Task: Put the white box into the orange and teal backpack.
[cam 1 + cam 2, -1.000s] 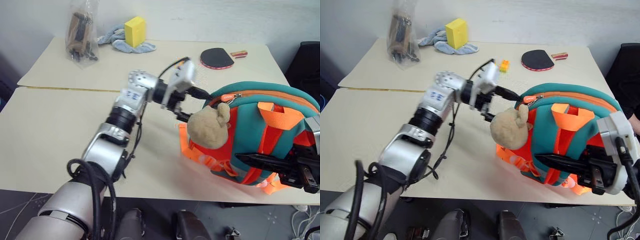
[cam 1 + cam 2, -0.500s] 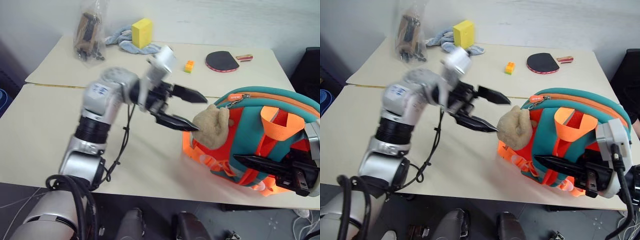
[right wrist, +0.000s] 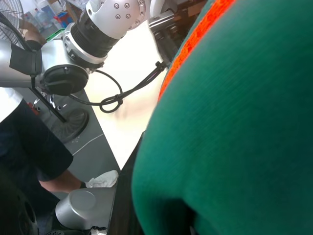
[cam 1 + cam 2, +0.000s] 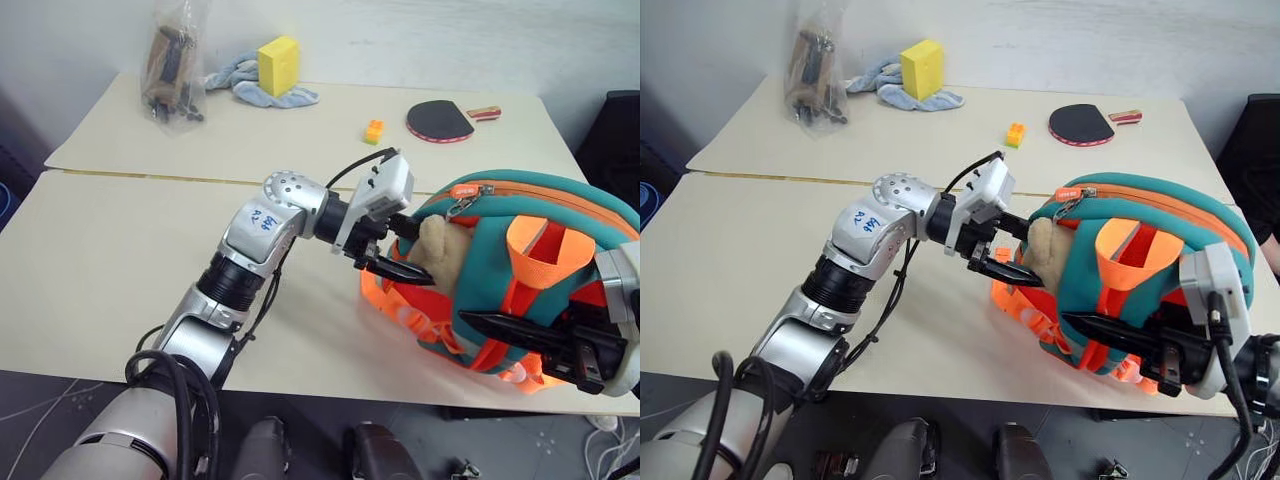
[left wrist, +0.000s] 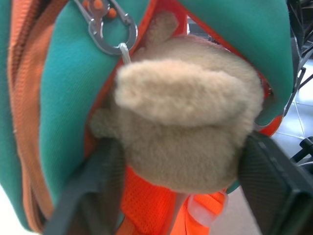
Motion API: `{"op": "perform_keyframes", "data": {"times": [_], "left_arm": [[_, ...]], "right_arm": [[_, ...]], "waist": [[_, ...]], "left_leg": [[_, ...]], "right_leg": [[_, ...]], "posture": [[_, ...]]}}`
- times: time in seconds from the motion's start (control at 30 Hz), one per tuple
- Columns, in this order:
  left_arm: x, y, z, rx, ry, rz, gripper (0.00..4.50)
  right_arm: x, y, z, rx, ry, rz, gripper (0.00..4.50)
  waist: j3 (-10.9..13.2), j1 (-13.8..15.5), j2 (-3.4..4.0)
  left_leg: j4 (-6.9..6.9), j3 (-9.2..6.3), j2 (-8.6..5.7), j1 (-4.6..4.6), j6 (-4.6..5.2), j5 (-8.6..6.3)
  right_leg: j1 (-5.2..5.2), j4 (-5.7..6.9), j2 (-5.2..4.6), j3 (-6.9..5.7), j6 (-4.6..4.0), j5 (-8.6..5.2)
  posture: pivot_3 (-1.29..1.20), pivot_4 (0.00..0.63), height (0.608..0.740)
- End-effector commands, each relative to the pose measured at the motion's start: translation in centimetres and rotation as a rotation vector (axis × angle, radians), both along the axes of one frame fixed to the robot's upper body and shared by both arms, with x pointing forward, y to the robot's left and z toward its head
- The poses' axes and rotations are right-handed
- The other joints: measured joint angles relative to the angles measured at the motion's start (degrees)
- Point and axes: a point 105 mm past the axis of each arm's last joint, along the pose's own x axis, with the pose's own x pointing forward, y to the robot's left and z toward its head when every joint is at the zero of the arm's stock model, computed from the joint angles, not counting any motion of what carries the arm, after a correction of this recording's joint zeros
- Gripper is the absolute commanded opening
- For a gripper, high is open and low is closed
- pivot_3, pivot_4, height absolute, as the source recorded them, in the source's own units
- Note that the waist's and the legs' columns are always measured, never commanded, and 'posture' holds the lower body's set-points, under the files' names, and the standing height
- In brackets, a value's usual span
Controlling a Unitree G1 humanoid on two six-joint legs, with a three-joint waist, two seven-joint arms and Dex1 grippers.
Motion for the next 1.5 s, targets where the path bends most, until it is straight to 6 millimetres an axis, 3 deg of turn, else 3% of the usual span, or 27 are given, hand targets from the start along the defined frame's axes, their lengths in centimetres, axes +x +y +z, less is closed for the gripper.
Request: {"op": "perform_keyframes", "data": {"times": [0.03, 0.2, 0.37, 0.43, 0.57, 0.63, 0.73, 0.8, 1.07, 1.23, 1.3, 1.4, 1.5], "left_arm": [[0.3, 0.7, 1.0, -0.044, -0.01, 0.004, 1.9], [1.2, 2.1, 1.2, -0.031, -0.042, 0.024, 1.07], [4.1, 5.2, 2.5, -0.009, -0.103, 0.127, 1.05], [5.6, 7.1, 2.4, 0.036, -0.15, 0.173, 1.05], [7.0, 9.0, 1.6, 0.093, -0.143, 0.209, 1.05], [7.2, 9.4, 0.5, 0.145, -0.146, 0.198, 1.05], [6.7, 10.3, -4.7, 0.346, -0.225, 0.12, 1.05], [6.5, 9.8, -6.8, 0.389, -0.258, 0.097, 1.05], [6.4, 5.8, -10.3, 0.367, -0.29, 0.116, 1.05], [6.0, 4.8, -10.4, 0.299, -0.198, 0.156, 1.05], [5.7, 5.2, -9.7, 0.262, -0.117, 0.162, 1.05], [4.9, 7.3, -8.5, 0.23, 0.003, 0.153, 1.84], [4.4, 9.9, -7.8, 0.238, 0.028, 0.167, 2.83]], "right_arm": [[-0.3, -0.1, 0.7, 0.002, -0.053, -0.015, 0.0], [-0.1, -0.6, 1.0, 0.002, -0.077, -0.04, 0.0], [-0.1, -1.0, 0.9, 0.004, -0.078, -0.062, 0.0], [-0.1, -1.2, 0.9, 0.013, -0.073, -0.071, 0.0], [-0.5, -1.3, 0.8, 0.013, -0.08, -0.054, 0.0], [-0.1, -1.6, 1.0, -0.007, -0.129, -0.088, 0.0], [1.5, -2.7, 1.5, -0.002, -0.22, -0.196, 0.0], [1.6, -2.9, 1.6, 0.006, -0.244, -0.205, 0.0], [1.1, -3.4, 2.1, 0.019, -0.234, -0.154, 0.0], [1.7, -3.3, 1.3, -0.032, -0.211, -0.167, 0.0], [1.8, -3.5, 0.4, -0.049, -0.145, -0.164, 0.65], [1.2, -3.8, 0.1, -0.057, -0.116, -0.152, 1.58], [0.9, -5.5, 0.1, -0.119, -0.115, -0.205, 2.61]], "waist": [[0.0, 0.01, 0.0], [0.0, -0.06, 0.0], [0.0, -0.06, 0.0], [0.0, -0.18, 0.0], [0.0, -0.09, 0.01], [0.0, -0.05, 0.0], [0.0, -0.14, 0.0], [-0.03, -0.13, 0.05], [-0.02, 0.04, 0.03], [-0.03, 0.26, 0.04], [-0.03, 0.2, 0.04], [-0.03, 0.04, 0.04], [-0.03, -0.37, 0.06]], "left_leg": [[0.0, 0.0, 0.0, 0.0, 0.0, 0.0], [0.0, 0.0, 0.01, 0.01, -0.02, 0.01], [0.0, 0.0, 0.0, 0.01, -0.03, 0.02], [0.0, 0.01, 0.0, 0.01, -0.03, 0.02], [-0.07, 0.07, 0.01, 0.01, -0.03, 0.02], [-0.05, 0.06, 0.0, -0.02, -0.03, 0.02], [-0.02, 0.06, -0.02, -0.03, -0.02, 0.02], [-0.04, 0.08, -0.02, 0.0, -0.03, 0.02], [-0.02, 0.08, -0.01, -0.07, 0.01, 0.03], [0.0, 0.06, -0.02, -0.04, 0.03, 0.03], [0.01, 0.06, -0.03, -0.04, 0.03, 0.03], [-0.02, 0.05, 0.0, -0.06, 0.01, 0.04], [-0.07, 0.05, 0.03, -0.04, -0.04, 0.07]], "right_leg": [[0.0, 0.0, 0.0, 0.0, 0.0, 0.0], [0.0, 0.0, 0.01, 0.0, 0.0, 0.0], [0.0, 0.0, 0.01, -0.01, 0.0, 0.0], [-0.02, 0.01, 0.02, -0.01, 0.0, 0.0], [-0.11, 0.04, 0.02, 0.03, 0.0, 0.0], [-0.11, 0.03, 0.0, 0.02, 0.0, 0.0], [-0.12, 0.05, -0.03, 0.03, 0.0, 0.0], [-0.13, 0.06, -0.03, 0.05, 0.0, 0.0], [-0.23, 0.18, -0.03, 0.05, 0.0, 0.0], [-0.19, 0.22, -0.06, 0.04, 0.0, 0.0], [-0.18, 0.23, -0.07, 0.04, 0.0, 0.0], [-0.2, 0.32, -0.04, 0.03, -0.01, 0.0], [-0.22, 0.42, 0.0, 0.03, -0.03, -0.01]], "posture": [[0.0, 0.15, 0.74], [0.0, 0.15, 0.74], [0.0, 0.15, 0.74], [0.0, 0.15, 0.74], [0.0, 0.15, 0.74], [0.0, 0.15, 0.74], [0.0, 0.15, 0.74], [0.0, 0.15, 0.74], [0.0, 0.15, 0.74], [0.0, 0.15, 0.74], [0.0, 0.15, 0.74], [0.0, 0.15, 0.74], [0.0, 0.15, 0.74]]}}
